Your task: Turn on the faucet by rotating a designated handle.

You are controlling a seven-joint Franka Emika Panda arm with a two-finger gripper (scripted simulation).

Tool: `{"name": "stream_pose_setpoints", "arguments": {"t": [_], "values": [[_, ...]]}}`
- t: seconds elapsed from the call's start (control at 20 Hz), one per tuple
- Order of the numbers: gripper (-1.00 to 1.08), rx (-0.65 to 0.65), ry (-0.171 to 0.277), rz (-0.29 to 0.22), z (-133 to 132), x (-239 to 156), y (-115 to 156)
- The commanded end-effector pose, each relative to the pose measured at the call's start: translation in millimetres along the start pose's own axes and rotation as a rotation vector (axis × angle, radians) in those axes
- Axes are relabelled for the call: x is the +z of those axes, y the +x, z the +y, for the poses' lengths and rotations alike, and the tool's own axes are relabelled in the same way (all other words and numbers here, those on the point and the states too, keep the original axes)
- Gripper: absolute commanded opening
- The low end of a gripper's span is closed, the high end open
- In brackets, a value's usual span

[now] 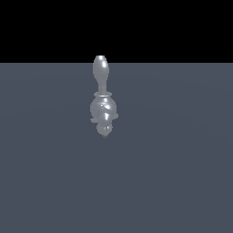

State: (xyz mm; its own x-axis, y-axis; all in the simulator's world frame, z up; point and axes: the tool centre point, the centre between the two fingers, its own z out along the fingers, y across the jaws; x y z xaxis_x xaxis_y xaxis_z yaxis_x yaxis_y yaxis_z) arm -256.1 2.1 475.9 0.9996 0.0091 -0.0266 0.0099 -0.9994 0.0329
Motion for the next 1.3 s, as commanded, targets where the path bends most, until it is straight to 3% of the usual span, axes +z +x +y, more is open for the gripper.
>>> {"name": "stream_pose_setpoints", "arguments": {"t": [0.0, 0.05, 0.1, 0.15, 0.2, 0.25, 0.3, 0.35, 0.4, 0.45, 0.5, 0.55, 0.6, 0.65, 0.7, 0.75, 0.8, 0.85, 0.9, 0.95, 1.0, 1.05, 1.1, 1.15, 1.2, 1.25], "values": [[-0.28, -0.046, 0.014, -0.045, -14.8, 24.1, 6.6], [-0.19, 0.001, -0.016, -0.085, -0.7, 47.6, 12.0], [-0.20, -0.024, 0.005, -0.118, -20.4, 71.7, 15.7], [0.00, -0.038, 0.028, -0.132, -18.4, 87.3, 22.3], [0.03, -0.045, 0.044, -0.163, -24.8, 104.9, 25.3], [0.03, -0.036, 0.066, -0.142, -20.8, 105.4, 38.6], [-0.15, -0.113, 0.041, -0.168, -44.8, 127.9, 41.1], [-0.30, -0.089, 0.058, -0.204, -38.7, 151.9, 40.7], [-0.49, -0.171, 0.007, -0.225, -51.8, 173.0, 39.9], [-0.46, -0.146, 0.038, -0.241, -41.9, 191.5, 42.0], [-0.62, -0.193, 0.009, -0.229, -33.0, 197.3, 54.9], [-0.18, -0.270, 0.011, -0.205, -59.6, 199.8, 67.1], [-0.28, -0.263, 0.036, -0.179, -53.1, 202.2, 85.1], [-0.35, -0.278, 0.043, -0.162, -64.6, 204.9, 97.7], [-0.04, -0.338, 0.055, -0.193, -77.0, 227.5, 90.8], [0.35, -0.322, 0.057, -0.177, -71.5, 237.7, 101.8], [0.38, -0.271, 0.108, -0.143, -52.6, 236.5, 123.0], [0.43, -0.347, 0.113, -0.188, -75.5, 267.9, 104.5], [0.38, -0.417, 0.067, -0.133, -85.1, 259.0, 151.2], [0.38, -0.450, 0.045, -0.106, -100.7, 249.0, 140.4], [0.74, -0.438, 0.102, -0.175, -90.3, 289.8, 115.4], [0.76, -0.353, 0.131, -0.131, -95.2, 287.3, 164.5], [0.76, -0.270, 0.158, -0.087, -54.0, 273.8, 158.3], [0.60, -0.258, 0.168, -0.070, -57.4, 280.8, 172.7], [0.72, -0.356, 0.152, -0.065, -46.8, 296.1, 199.4], [0.72, -0.455, 0.136, -0.060, -89.2, 291.7, 180.1]]}}
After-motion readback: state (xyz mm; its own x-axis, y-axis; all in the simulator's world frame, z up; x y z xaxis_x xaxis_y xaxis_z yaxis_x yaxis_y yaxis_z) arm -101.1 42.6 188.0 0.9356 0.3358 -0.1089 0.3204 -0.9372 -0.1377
